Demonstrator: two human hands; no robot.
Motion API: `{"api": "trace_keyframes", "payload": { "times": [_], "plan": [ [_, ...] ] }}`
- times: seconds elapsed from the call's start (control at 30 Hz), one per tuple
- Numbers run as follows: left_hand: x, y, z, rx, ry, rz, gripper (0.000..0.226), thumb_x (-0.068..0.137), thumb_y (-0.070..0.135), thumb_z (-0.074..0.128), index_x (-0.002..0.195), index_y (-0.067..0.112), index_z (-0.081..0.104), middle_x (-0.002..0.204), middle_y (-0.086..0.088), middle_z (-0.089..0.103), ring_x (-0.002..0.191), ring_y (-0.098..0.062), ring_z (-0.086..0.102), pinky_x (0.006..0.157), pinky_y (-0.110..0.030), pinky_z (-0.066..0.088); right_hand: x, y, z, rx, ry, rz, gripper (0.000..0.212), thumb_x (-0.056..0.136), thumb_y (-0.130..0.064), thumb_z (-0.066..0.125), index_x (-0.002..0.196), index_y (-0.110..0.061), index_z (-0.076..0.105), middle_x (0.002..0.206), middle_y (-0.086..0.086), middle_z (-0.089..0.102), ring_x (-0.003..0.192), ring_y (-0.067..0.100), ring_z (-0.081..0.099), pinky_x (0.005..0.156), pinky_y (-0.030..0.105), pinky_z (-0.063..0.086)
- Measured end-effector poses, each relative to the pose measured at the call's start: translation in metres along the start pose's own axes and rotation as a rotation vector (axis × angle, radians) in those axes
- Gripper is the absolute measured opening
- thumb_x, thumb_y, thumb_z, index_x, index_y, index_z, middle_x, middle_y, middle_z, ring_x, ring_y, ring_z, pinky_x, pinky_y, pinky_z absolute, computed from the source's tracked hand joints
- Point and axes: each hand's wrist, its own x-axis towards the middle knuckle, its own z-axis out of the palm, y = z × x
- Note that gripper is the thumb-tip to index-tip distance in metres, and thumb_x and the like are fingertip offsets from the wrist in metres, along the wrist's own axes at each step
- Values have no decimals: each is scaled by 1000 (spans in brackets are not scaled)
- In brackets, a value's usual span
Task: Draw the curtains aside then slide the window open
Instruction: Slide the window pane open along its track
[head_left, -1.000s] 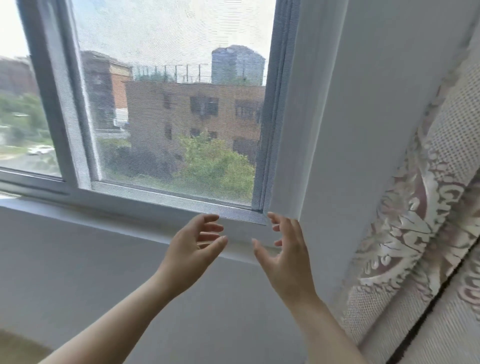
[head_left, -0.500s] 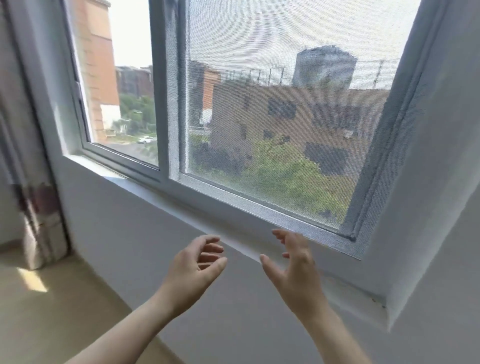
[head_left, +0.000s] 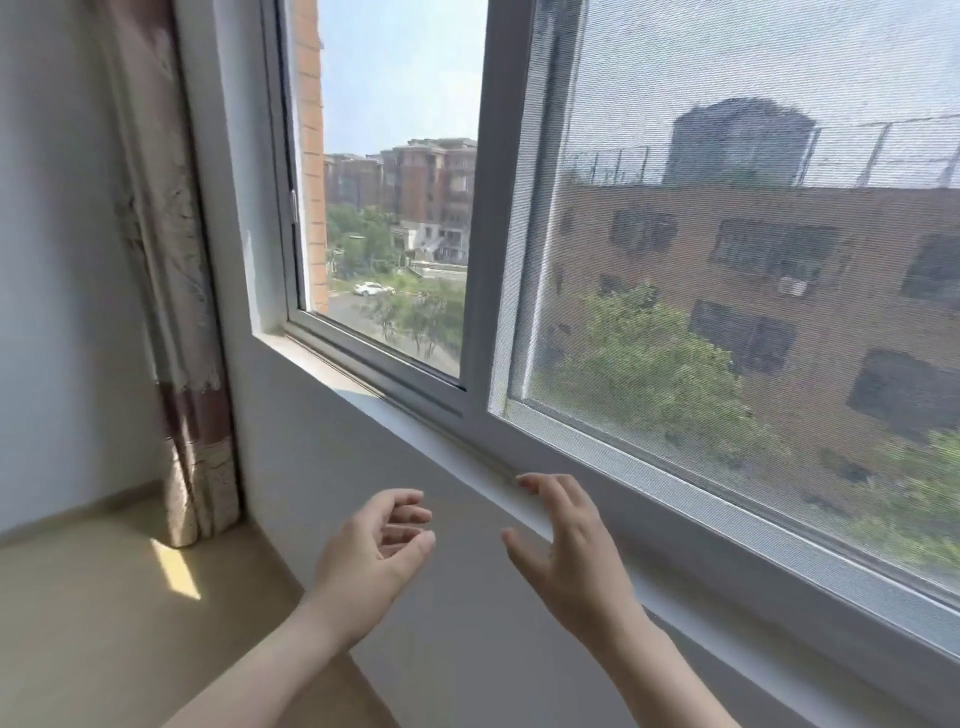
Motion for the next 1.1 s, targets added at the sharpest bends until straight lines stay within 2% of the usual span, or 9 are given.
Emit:
{"api": "trace_keyframes", "payload": {
  "times": [0.17, 0.33, 0.5, 0.7, 0.8, 0.87, 0.97, 1.03, 1.1],
  "plan": [
    [45, -32, -42, 18, 40, -27, 32, 85, 11, 66, 113, 23, 59, 104, 3, 68, 87, 1, 64, 72, -7, 48, 52, -11, 53, -60, -106, -45, 45, 86, -32, 66, 128, -20, 54, 125, -6, 51, 119, 12, 48, 95, 16, 33],
    [90, -51, -62, 31, 54, -39, 32, 85, 14, 66, 112, 27, 58, 103, 5, 68, 88, 1, 64, 73, -9, 49, 114, -12, 80, -83, -115, -101, 45, 87, -33, 65, 128, -19, 54, 125, -5, 51, 118, 15, 50, 96, 22, 39],
    [152, -69, -78, 63, 94, -36, 31, 84, 14, 67, 111, 28, 59, 102, 5, 68, 89, -1, 64, 79, -15, 51, 187, -4, 115, -98, -125, -157, 44, 87, -32, 66, 127, -16, 56, 125, -1, 52, 117, 17, 50, 90, 16, 33],
    [248, -81, -97, 116, 168, -11, 31, 84, 13, 68, 109, 29, 59, 102, 5, 69, 91, -5, 66, 79, -17, 51, 296, 17, 147, -134, -91, -259, 43, 89, -27, 66, 127, -10, 57, 136, 11, 50, 125, 28, 48, 99, 27, 35],
    [299, -77, -104, 142, 213, 26, 30, 84, 15, 67, 108, 31, 59, 101, 9, 69, 89, 2, 65, 74, -7, 48, 353, 24, 153, -166, -44, -313, 44, 89, -27, 66, 128, -9, 55, 142, 16, 46, 130, 34, 44, 104, 40, 39],
    [335, -74, -108, 141, 233, 62, 30, 84, 15, 67, 105, 34, 59, 102, 9, 69, 89, 3, 64, 70, -3, 46, 392, 27, 156, -218, 6, -369, 46, 90, -27, 65, 130, -7, 54, 146, 19, 43, 135, 37, 40, 112, 46, 32],
    [375, -69, -115, 120, 250, 88, 31, 79, 21, 69, 108, 28, 60, 104, 7, 68, 91, -5, 65, 71, -8, 49, 439, 19, 160, -309, 84, -447, 50, 92, -27, 63, 136, -7, 51, 152, 20, 37, 144, 36, 28, 118, 40, 8],
    [396, -64, -121, 135, 257, 114, 38, 73, 30, 64, 111, 25, 60, 103, 9, 67, 93, -6, 65, 76, -14, 50, 466, 12, 163, -369, 126, -514, 49, 91, -24, 65, 135, -6, 53, 151, 22, 39, 144, 38, 29, 118, 43, 7],
    [425, -64, -130, 151, 272, 141, 37, 77, 29, 64, 113, 23, 59, 103, 10, 66, 90, -2, 63, 73, -8, 47, 500, 7, 172, -464, 144, -567, 49, 91, -22, 65, 134, -5, 54, 148, 24, 42, 142, 39, 32, 118, 47, 8]
  ]
}}
